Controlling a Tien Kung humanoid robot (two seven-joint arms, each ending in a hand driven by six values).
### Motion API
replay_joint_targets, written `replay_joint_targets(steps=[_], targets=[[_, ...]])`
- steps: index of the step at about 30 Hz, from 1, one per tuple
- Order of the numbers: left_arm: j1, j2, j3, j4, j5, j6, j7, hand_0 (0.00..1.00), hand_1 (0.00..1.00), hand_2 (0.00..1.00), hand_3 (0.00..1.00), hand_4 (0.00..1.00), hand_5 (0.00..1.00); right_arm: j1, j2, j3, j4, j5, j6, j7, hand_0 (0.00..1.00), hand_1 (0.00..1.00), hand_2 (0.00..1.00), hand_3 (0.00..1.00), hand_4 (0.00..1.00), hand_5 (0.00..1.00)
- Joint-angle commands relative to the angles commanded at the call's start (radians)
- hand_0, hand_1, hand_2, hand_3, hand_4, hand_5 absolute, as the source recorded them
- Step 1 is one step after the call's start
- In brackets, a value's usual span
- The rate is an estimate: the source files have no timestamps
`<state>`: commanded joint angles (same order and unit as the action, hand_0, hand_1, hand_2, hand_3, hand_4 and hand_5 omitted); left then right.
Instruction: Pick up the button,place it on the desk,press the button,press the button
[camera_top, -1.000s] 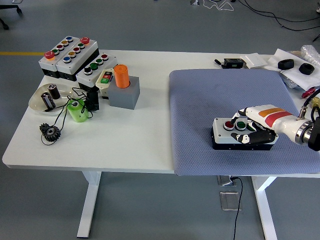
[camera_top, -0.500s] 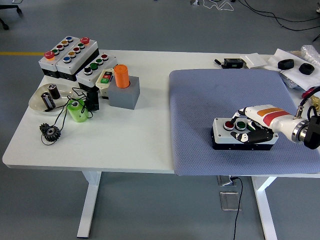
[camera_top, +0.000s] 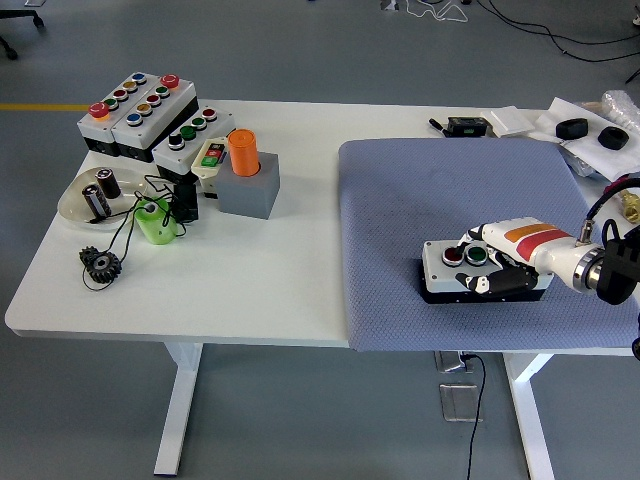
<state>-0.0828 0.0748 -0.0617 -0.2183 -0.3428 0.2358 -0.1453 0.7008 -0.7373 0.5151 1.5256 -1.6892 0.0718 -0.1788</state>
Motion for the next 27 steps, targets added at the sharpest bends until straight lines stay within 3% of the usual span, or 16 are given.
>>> replay_joint_targets(steps=[6,15,27], targets=[[-0.002,0.001,0.008,0.0,-0.012,-0.001,-0.004,0.718,0.805,0.818,0.688,0.477,0.998,-0.022,-0.017,0.063,0.033,-0.002,-0.002,0.001,0.115,0.002,0.066,0.723,0.647,0.592],[-0.005,0.002,0.013,0.0,-0.021,-0.002,-0.007,0.718,0.805,0.818,0.689,0.478,0.998,-0.036,-0.074,0.133,0.104,0.012,0.027,-0.01,0.114,0.002,0.066,0.721,0.644,0.591],[-0.008,0.001,0.012,0.001,-0.02,-0.002,-0.005,0.718,0.805,0.817,0.689,0.478,0.998,-0.049,-0.069,0.099,0.05,0.005,0.027,-0.008,0.115,0.002,0.066,0.718,0.641,0.591]])
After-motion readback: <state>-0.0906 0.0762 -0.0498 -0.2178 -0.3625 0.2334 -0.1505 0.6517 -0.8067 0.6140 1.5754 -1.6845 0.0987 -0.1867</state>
